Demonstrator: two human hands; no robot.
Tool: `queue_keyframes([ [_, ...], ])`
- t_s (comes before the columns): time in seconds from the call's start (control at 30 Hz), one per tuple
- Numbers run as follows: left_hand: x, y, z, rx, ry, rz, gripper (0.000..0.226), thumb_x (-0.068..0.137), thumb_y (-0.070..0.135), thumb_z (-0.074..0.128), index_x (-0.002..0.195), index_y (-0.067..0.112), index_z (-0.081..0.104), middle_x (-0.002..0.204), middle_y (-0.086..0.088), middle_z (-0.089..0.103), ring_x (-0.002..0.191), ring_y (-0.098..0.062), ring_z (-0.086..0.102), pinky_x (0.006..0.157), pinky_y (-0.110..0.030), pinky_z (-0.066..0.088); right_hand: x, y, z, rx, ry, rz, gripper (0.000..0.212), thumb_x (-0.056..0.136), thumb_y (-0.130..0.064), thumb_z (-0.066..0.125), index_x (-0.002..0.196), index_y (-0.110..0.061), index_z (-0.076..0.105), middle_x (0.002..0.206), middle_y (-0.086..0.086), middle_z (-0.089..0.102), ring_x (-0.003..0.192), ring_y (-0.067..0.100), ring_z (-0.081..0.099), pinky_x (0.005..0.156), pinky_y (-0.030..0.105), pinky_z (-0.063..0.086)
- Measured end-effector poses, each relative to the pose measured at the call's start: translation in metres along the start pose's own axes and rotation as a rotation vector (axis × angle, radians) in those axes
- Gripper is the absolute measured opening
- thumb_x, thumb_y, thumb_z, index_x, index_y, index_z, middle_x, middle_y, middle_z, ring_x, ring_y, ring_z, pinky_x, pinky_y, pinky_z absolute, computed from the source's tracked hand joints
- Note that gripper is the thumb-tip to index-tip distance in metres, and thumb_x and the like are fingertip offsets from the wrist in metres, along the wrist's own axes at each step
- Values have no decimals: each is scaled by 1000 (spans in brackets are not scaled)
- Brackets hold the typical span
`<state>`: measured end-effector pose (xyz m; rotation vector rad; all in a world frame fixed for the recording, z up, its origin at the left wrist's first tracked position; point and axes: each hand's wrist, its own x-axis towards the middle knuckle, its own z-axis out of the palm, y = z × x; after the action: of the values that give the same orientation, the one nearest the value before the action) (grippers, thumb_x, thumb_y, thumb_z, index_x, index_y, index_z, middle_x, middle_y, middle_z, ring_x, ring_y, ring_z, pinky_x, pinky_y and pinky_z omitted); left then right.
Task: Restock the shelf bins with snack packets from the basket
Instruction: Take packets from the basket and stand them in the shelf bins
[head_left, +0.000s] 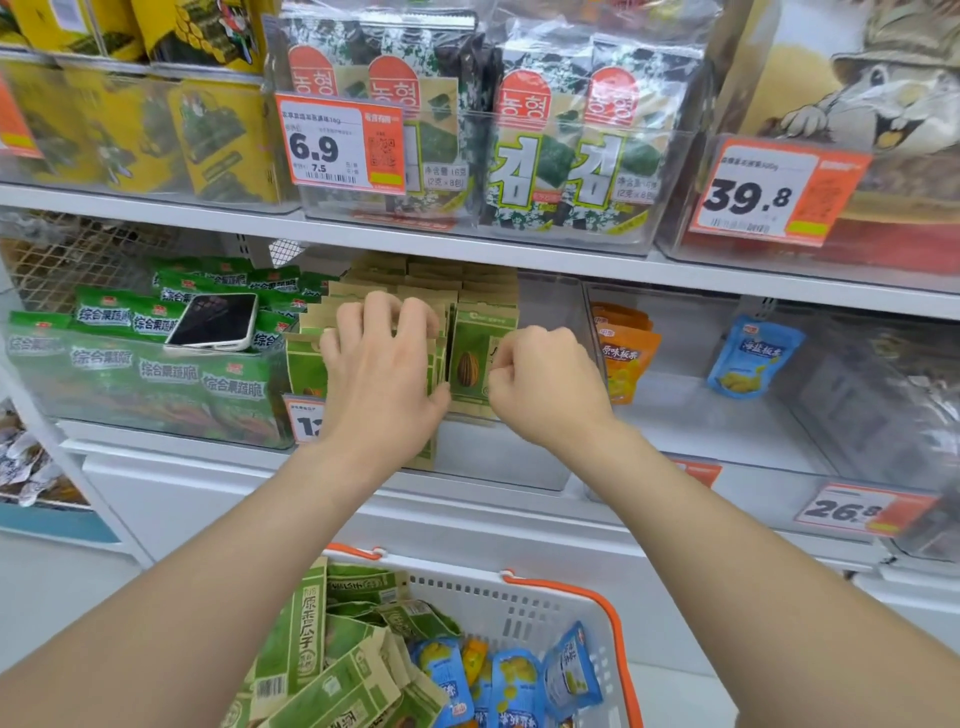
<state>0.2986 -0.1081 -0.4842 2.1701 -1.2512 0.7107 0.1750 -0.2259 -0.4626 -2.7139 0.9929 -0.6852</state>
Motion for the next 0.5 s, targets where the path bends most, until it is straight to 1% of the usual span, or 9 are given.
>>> queue_keyframes([
  [0.03, -2, 1, -3, -34, -5, 39, 43, 74, 27, 83, 105, 23, 53, 107, -1, 50, 104, -30, 44, 82, -43, 36, -6, -2, -5, -10, -29, -49, 16, 78, -16, 51, 72, -15, 66, 74, 9, 61, 70, 37, 59, 60, 38, 54],
  [0.07, -5, 1, -7, -76, -52, 65, 34, 77, 24, 79, 98, 24, 52, 99, 1, 52, 98, -30, 48, 76, -42, 39, -12, -3, -9, -18, -75, -95, 15, 77, -17, 51, 66, -15, 61, 71, 8, 58, 71, 37, 58, 58, 36, 50],
  [0.1, -9, 2, -10, -120, -137, 67, 27, 82, 26, 75, 94, 26, 51, 91, 4, 56, 92, -28, 53, 71, -41, 42, -19, -4, -13, -32, -138, -138, 16, 77, -16, 50, 62, -16, 56, 68, 8, 55, 71, 37, 58, 56, 34, 45],
  [0.17, -20, 6, -13, -126, -347, 51, 22, 89, 41, 69, 91, 31, 49, 80, 10, 61, 83, -25, 61, 63, -37, 46, -34, -2, -17, -92, -291, -213, 18, 78, -15, 50, 59, -15, 51, 64, 7, 52, 70, 37, 58, 53, 31, 38],
  [0.2, -27, 8, -13, -80, -434, 74, 23, 91, 48, 66, 92, 33, 49, 80, 9, 63, 83, -24, 63, 62, -36, 46, -43, 0, -18, -139, -382, -238, 19, 79, -14, 51, 60, -14, 50, 63, 7, 51, 70, 36, 57, 52, 30, 36],
  [0.27, -44, 13, -9, 25, -563, 162, 22, 93, 54, 60, 95, 33, 53, 88, 6, 66, 90, -27, 65, 63, -35, 45, -62, 9, -13, -230, -586, -249, 21, 83, -13, 52, 62, -14, 49, 65, 7, 49, 73, 33, 57, 54, 31, 36],
  [0.37, -73, 20, 0, 131, -773, 290, 22, 97, 49, 55, 107, 31, 61, 104, -1, 67, 100, -31, 66, 70, -36, 48, -91, 26, 5, -317, -869, -234, 21, 86, -12, 52, 65, -12, 50, 67, 8, 50, 66, 30, 52, 55, 36, 43],
  [0.43, -92, 26, 7, 174, -928, 361, 26, 98, 46, 55, 116, 29, 63, 114, -4, 66, 106, -32, 65, 75, -36, 48, -109, 35, 18, -381, -1011, -224, 25, 90, -11, 53, 66, -11, 49, 67, 6, 51, 63, 27, 49, 56, 36, 44],
  [0.5, -108, 33, 11, 190, -1055, 406, 30, 99, 44, 55, 123, 29, 63, 123, -5, 64, 110, -32, 64, 75, -35, 43, -125, 41, 34, -438, -1103, -229, 24, 93, -13, 55, 69, -13, 50, 71, 4, 52, 63, 23, 47, 57, 34, 42],
])
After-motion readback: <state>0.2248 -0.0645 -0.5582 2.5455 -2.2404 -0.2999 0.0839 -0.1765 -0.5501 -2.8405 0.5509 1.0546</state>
